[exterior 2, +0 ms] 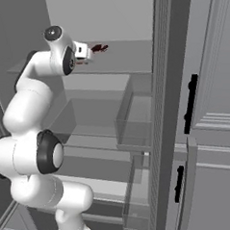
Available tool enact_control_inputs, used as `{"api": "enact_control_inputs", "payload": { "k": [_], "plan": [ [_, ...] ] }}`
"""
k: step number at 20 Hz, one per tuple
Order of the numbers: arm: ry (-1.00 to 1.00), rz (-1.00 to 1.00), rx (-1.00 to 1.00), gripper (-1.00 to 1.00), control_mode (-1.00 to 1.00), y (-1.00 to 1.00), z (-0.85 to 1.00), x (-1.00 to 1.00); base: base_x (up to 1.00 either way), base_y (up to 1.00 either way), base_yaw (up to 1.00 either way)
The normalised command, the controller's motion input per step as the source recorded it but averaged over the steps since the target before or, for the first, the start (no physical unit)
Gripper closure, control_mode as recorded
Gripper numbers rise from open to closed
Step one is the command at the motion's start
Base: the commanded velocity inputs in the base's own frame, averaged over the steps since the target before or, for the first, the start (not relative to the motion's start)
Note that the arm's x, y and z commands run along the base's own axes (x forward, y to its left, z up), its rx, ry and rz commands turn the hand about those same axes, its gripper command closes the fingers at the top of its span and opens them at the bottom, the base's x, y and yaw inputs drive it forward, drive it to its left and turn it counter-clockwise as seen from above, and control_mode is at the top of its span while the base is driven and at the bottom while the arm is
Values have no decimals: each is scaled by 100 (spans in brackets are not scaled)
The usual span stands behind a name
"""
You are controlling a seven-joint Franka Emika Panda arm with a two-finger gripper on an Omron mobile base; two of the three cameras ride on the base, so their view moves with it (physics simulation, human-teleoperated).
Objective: Take the strawberry from the fridge and place it on top of the pancake, located on the dining counter.
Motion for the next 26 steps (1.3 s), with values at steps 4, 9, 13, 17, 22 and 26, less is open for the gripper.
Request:
{"api": "enact_control_inputs", "payload": {
  "k": [4,9,13,17,22,26],
  "plan": [
    [-3,10,0,-100,-100,-3,-5,26,0,0,0],
    [-1,6,-1,100,-100,-4,-25,3,0,0,0],
    [-1,2,-3,100,-100,0,-28,0,0,0,0],
    [-5,3,0,100,-100,0,0,-18,0,0,0],
    [-11,3,0,100,-100,-5,14,-95,0,0,0],
    [-2,0,0,100,-100,-6,27,-100,0,0,0]
  ]
}}
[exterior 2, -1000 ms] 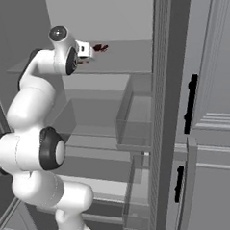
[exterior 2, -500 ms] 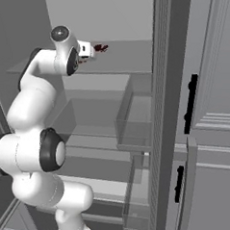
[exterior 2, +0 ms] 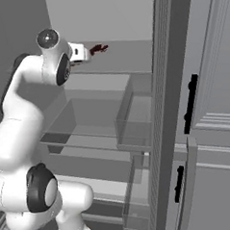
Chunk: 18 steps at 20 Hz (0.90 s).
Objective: Take the strawberry from the fridge and place it on top of the pancake, located on the dining counter.
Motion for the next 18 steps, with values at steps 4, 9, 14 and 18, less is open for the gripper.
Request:
{"api": "enact_control_inputs", "payload": {
  "k": [4,9,14,18],
  "plan": [
    [0,0,0,100,-100,-3,9,-100,0,0,0],
    [5,0,0,100,-100,0,3,-100,0,0,0],
    [13,0,0,100,-100,0,0,-100,0,0,0],
    [4,0,0,100,100,0,0,-25,-75,0,-1]
  ]
}}
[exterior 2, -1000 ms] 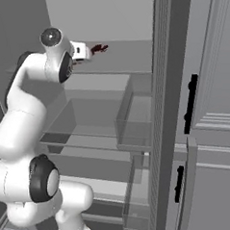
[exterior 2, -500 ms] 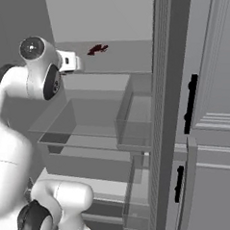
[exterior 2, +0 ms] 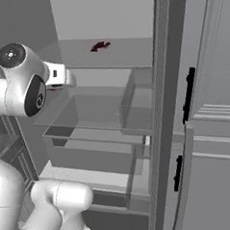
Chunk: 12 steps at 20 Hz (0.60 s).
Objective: Take the strawberry from the fridge and place it on top of the pancake, located on the dining counter.
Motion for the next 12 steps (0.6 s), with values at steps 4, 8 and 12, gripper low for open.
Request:
{"api": "enact_control_inputs", "payload": {
  "k": [4,8,12],
  "plan": [
    [0,0,0,100,100,0,0,0,-100,17,-6],
    [0,0,0,100,100,0,0,0,-100,46,-12],
    [0,0,0,100,100,0,0,0,-95,75,-33]
  ]
}}
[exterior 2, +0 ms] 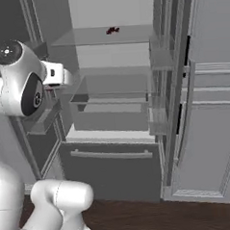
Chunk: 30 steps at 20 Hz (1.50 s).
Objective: Take the strawberry from the fridge and place it on top of the pancake, located on the dining counter.
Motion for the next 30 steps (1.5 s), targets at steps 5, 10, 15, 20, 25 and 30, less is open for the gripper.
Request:
{"api": "enact_control_inputs", "payload": {
  "k": [5,10,15,20,25,30],
  "plan": [
    [0,0,0,100,100,0,0,0,-82,79,-58],
    [0,0,0,100,100,0,0,0,-90,21,-69],
    [0,0,0,100,100,0,0,0,-56,-76,-60],
    [0,0,0,100,100,0,0,0,-89,-99,-25],
    [0,0,0,100,100,0,0,0,-83,-100,20],
    [0,0,0,100,100,0,0,0,-76,-100,37]
  ]
}}
